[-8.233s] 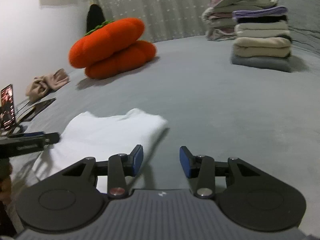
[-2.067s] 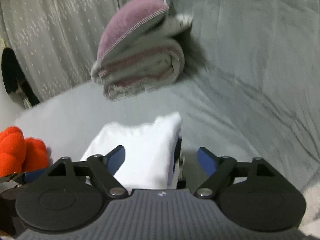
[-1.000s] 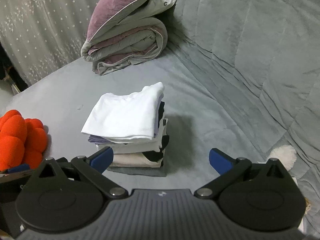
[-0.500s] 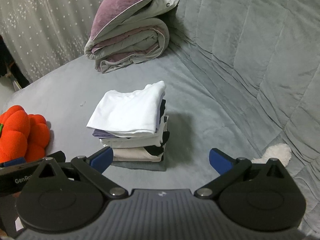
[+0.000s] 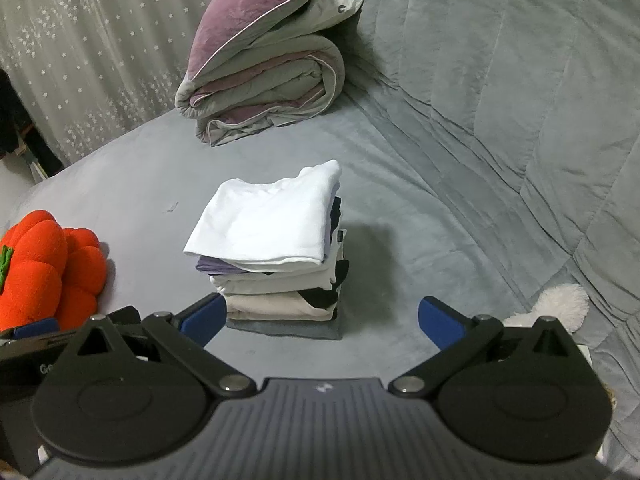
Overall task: Fold clothes
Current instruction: 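Open the right gripper and withdraw both grippers from the stack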
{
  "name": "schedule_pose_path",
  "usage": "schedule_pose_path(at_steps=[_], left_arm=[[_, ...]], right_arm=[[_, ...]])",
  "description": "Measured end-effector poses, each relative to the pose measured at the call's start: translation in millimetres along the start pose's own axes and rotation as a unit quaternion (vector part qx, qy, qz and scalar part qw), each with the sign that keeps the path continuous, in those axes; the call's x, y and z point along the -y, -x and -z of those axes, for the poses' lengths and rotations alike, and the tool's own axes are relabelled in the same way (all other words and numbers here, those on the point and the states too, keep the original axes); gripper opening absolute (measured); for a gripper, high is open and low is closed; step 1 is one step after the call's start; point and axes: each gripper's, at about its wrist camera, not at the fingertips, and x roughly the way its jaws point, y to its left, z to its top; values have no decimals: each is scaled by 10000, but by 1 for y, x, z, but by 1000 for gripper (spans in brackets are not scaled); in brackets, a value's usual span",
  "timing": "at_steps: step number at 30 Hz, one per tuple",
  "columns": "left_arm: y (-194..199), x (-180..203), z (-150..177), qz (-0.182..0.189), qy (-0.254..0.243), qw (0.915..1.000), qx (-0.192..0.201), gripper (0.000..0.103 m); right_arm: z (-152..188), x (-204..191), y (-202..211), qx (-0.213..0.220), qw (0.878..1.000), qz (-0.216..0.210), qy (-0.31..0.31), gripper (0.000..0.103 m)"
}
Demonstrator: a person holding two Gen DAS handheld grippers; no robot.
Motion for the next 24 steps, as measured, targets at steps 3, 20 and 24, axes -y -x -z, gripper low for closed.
schedule_pose_path(at_steps=[3,20,24], left_arm=[[0,0,0,8,-9,10000,-10,102],[20,-19,30,-100,-86,9989,447,102],[38,-37,55,-130,-44,9983,562,102]], right_arm=[[0,0,0,-5,10000,6,-11,103],[30,-13,20,99,9999,-86,89,103],[58,-19,34,192,9997,-119,55,103]])
